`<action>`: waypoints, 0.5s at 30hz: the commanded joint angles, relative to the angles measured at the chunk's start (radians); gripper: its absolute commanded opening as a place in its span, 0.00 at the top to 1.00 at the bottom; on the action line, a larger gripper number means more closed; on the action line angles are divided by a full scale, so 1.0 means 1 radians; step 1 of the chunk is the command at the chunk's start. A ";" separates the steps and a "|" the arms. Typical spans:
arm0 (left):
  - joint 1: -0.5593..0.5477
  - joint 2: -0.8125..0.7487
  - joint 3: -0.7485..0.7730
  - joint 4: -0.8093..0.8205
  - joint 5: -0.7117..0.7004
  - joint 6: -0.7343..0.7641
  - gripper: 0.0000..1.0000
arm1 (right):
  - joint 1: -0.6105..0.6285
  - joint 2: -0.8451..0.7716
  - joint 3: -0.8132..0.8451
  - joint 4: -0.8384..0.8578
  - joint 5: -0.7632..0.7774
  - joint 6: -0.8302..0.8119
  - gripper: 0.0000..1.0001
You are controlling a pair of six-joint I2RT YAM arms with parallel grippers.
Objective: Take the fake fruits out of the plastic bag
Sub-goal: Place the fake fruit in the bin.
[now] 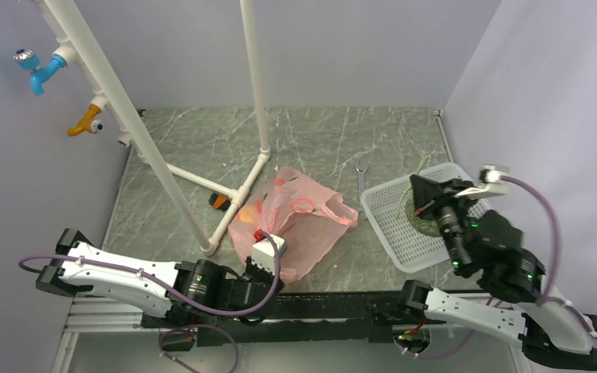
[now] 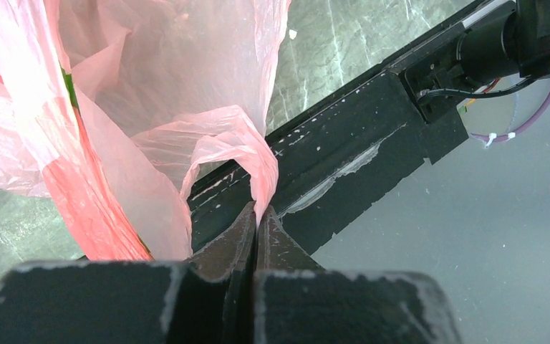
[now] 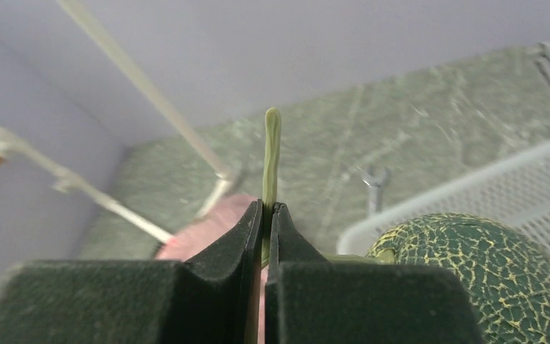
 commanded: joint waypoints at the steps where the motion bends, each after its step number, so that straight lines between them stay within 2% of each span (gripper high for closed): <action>1: -0.002 0.006 0.035 -0.019 -0.002 -0.013 1.00 | 0.003 0.075 -0.059 -0.160 0.169 0.107 1.00; 5: -0.002 0.001 0.036 0.034 0.023 0.014 1.00 | 0.001 0.118 -0.083 -0.200 0.250 0.148 1.00; 10: -0.002 0.003 0.039 0.031 0.010 0.008 1.00 | -0.017 0.147 -0.140 -0.148 0.228 0.140 1.00; 13: -0.002 0.007 0.051 0.054 0.022 0.028 1.00 | -0.094 0.195 -0.131 -0.176 0.150 0.155 1.00; 15: -0.002 0.021 0.060 0.058 0.031 0.040 1.00 | -0.192 0.206 -0.153 -0.148 0.057 0.135 1.00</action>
